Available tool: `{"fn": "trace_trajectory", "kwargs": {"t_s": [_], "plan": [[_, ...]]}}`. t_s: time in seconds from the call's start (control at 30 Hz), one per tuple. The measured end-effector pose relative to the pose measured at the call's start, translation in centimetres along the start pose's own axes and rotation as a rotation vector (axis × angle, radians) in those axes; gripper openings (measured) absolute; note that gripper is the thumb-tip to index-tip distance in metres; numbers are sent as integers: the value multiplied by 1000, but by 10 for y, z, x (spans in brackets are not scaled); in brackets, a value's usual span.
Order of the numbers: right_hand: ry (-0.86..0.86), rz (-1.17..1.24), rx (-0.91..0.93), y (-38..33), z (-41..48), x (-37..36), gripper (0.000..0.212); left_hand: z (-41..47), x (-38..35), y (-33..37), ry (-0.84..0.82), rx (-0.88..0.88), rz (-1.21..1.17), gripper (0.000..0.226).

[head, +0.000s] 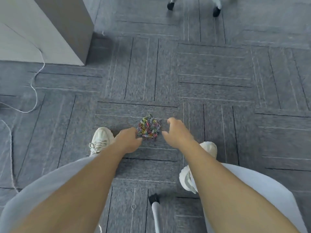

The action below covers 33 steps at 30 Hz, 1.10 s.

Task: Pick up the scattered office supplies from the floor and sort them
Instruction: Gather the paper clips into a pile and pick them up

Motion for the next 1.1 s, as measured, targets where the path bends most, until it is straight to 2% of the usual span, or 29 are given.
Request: {"fn": "trace_trajectory", "kwargs": {"t_s": [0.13, 0.2, 0.3, 0.37, 0.5, 0.67, 0.77, 0.83, 0.97, 1.03, 1.1], "plan": [[-33, 64, -51, 11, 40, -29, 56, 49, -12, 9, -36, 21, -46, 53], [-31, 40, -63, 15, 50, -35, 52, 59, -12, 7, -23, 42, -43, 48], [-31, 63, -100, 14, 29, -29, 39, 40, 2, 9, 47, 62, -74, 41], [-15, 11, -33, 13, 12, -18, 38, 19, 16, 8, 124, 41, -74, 38], [-1, -101, -16, 17, -5, 5, 34, 0, 23, -7, 126, 3, 79, 32], [-51, -213, 58, 21, 43, -12, 33, 59, 6, -14, 118, -52, 167, 35], [-96, -257, 106, 38, 96, -54, 35, 118, -27, -28, 66, 0, 184, 52], [-142, -259, 122, 48, 126, -86, 42, 151, -50, -32, 27, 17, 151, 61], [-185, -234, 111, 66, 176, -147, 69, 200, -89, -34, 4, 42, 31, 92], [-125, -212, 58, 72, 193, -168, 82, 220, -104, -35, 11, 81, -46, 100], [-32, -187, -23, 77, 202, -177, 87, 232, -111, -37, 46, 113, -109, 97]]}}
Point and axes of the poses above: each hand's wrist, its own z-axis towards the middle knuckle, its own x-axis out of the back of the hand, y = z × x, the point moved 3 cm from there along z, towards the middle knuckle, and after that the axes turned 8 degrees about x, right-handed, at the moved point
